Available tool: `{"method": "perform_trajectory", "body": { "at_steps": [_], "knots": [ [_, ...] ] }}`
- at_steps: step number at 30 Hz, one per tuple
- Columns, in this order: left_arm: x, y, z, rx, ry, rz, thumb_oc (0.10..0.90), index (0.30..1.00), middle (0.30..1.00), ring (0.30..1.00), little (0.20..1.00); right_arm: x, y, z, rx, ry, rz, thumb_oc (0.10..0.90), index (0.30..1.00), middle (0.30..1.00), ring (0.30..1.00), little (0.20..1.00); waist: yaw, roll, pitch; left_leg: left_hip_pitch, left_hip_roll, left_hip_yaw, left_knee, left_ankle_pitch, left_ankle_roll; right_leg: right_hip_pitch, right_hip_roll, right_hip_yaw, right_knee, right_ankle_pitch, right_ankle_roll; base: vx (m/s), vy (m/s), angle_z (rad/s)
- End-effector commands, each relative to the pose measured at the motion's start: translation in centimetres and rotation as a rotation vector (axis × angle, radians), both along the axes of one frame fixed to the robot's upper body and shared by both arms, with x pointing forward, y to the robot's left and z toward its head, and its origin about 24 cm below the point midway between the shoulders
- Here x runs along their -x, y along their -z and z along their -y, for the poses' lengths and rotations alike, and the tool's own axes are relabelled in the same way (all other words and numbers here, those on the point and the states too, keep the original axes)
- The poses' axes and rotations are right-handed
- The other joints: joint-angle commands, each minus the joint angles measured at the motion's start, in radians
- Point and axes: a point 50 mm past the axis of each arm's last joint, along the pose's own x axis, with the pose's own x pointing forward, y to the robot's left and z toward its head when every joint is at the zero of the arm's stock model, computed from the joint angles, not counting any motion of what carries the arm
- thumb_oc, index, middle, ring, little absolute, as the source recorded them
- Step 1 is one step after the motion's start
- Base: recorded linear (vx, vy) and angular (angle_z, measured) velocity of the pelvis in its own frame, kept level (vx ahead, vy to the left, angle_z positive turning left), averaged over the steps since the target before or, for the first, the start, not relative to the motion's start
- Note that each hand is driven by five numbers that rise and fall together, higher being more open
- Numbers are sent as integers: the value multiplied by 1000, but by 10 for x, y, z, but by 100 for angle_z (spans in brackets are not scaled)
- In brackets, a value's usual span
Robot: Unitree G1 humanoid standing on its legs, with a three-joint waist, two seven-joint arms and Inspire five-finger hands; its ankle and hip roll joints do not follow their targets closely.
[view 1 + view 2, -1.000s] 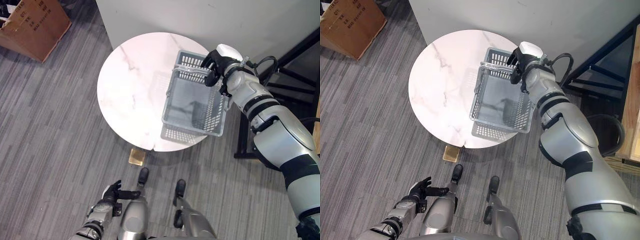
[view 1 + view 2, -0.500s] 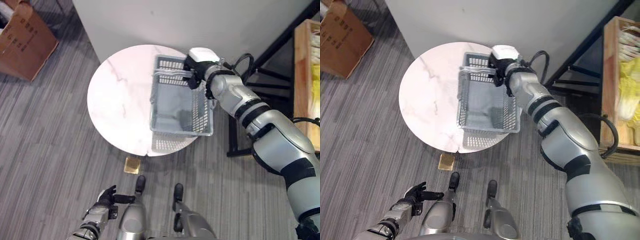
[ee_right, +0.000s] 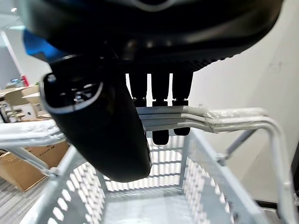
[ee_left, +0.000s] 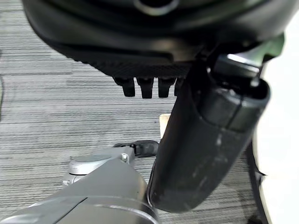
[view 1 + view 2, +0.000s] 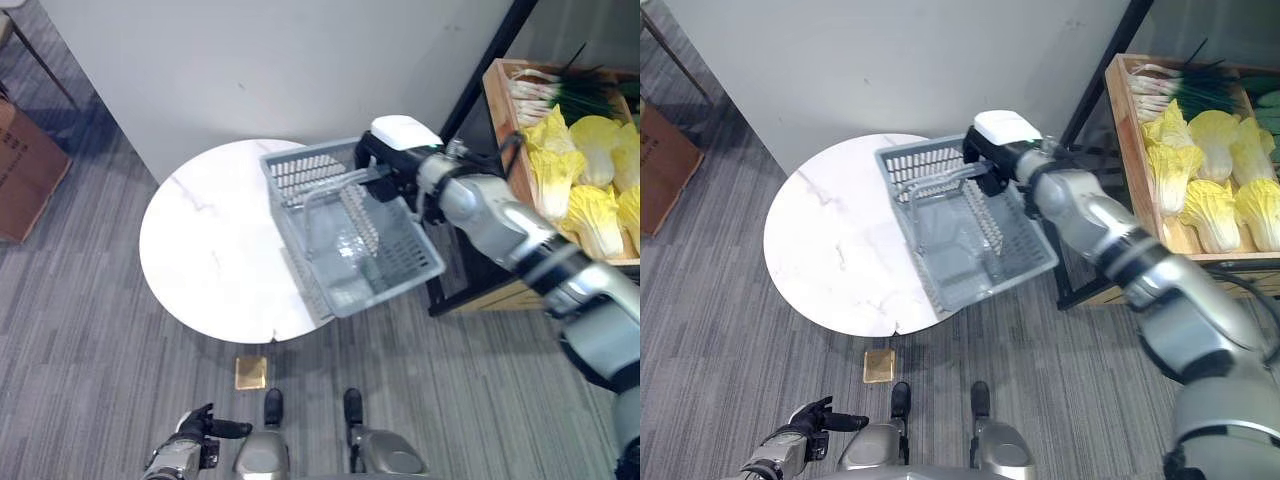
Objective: Get the vegetables into the basket
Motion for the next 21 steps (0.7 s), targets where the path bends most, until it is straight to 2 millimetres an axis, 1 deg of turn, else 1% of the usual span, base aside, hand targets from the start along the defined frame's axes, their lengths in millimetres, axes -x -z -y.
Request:
{"method": "perform_trajectory", "body": {
  "at_steps": [1,7,8,9,10,11,12,13,14,15,17,19,20,21],
  "knots": [
    [26,7,-5,-43,94,-125,900,1000,1000,1000,1000,5,-63,12,-78,-6,224,400,300,300,300,300,0,-9,-166,21,-2,0,2,-56,-18,29,-76,60,52,-80,83,-8,-35,-5],
    [30,11,7,-36,189,-156,900,1000,1000,1000,1000,20,-59,30,-73,-18,216,400,300,300,300,300,-29,11,-195,29,3,7,4,-50,-22,32,-68,65,53,-71,78,-16,-33,-4],
    [30,13,11,-34,210,-163,900,1000,1000,1000,1000,22,-53,38,-61,-2,199,400,300,300,300,300,-40,16,-200,34,5,15,3,-50,-24,32,-64,72,51,-68,78,-17,-25,-7],
    [30,13,11,-34,210,-163,900,1000,1000,1000,1000,23,-53,38,-61,-2,199,400,300,300,300,300,-39,15,-200,34,5,15,3,-50,-24,32,-64,72,51,-68,78,-10,-32,-12],
    [29,13,14,-31,222,-161,900,1000,1000,1000,1000,25,-47,48,-44,27,182,400,300,300,300,300,-51,21,-200,39,7,22,4,-57,-27,38,-62,70,47,-75,77,-8,-17,-15],
    [28,13,15,-29,228,-159,900,1000,1000,1000,1000,25,-46,55,-33,48,177,400,300,300,300,300,-55,21,-198,39,8,24,4,-54,-29,40,-62,68,45,-74,77,-47,-22,-15],
    [27,13,15,-30,228,-158,900,1000,1000,1000,1000,25,-46,55,-33,48,178,400,300,300,300,300,-55,21,-196,34,9,24,3,-42,-29,33,-60,70,48,-65,76,-7,-35,-8],
    [30,14,18,-23,237,-165,900,1000,1000,1000,1000,25,-33,72,-24,109,145,400,300,300,300,300,-68,25,-196,50,12,42,5,-55,-32,44,-56,69,46,-71,76,9,-27,-4],
    [30,14,18,-24,238,-165,900,1000,1000,1000,1000,25,-33,72,-24,110,145,400,300,300,300,300,-67,25,-196,51,12,42,5,-55,-32,44,-56,69,46,-71,76,44,-27,-3],
    [31,15,19,-22,244,-168,900,1000,1000,1000,1000,25,-30,78,-25,132,135,400,300,300,300,300,-71,27,-196,54,13,47,6,-56,-32,46,-54,69,47,-72,76,-6,-14,-15],
    [32,15,22,-15,245,-168,900,1000,1000,1000,1000,26,-17,95,-50,200,97,400,300,300,300,300,-82,31,-194,62,17,57,7,-60,-34,46,-49,74,48,-72,76,-5,-19,-17],
    [32,15,22,-15,249,-170,900,1000,1000,1000,1000,27,-14,98,-54,211,89,400,300,300,300,300,-80,30,-194,64,18,60,7,-60,-34,46,-48,76,48,-72,77,-4,-12,-7],
    [32,16,23,-13,249,-170,900,1000,1000,1000,1000,27,-7,106,-65,242,67,400,300,300,300,300,-85,34,-194,65,20,64,7,-60,-35,45,-48,76,46,-72,77,-6,-18,-8],
    [33,16,25,-6,257,-172,900,1000,1000,1000,1000,32,3,118,-78,281,40,400,300,300,300,300,-93,38,-191,66,22,67,6,-60,-37,46,-47,74,46,-72,77,-6,-18,-3]
  ]
}}
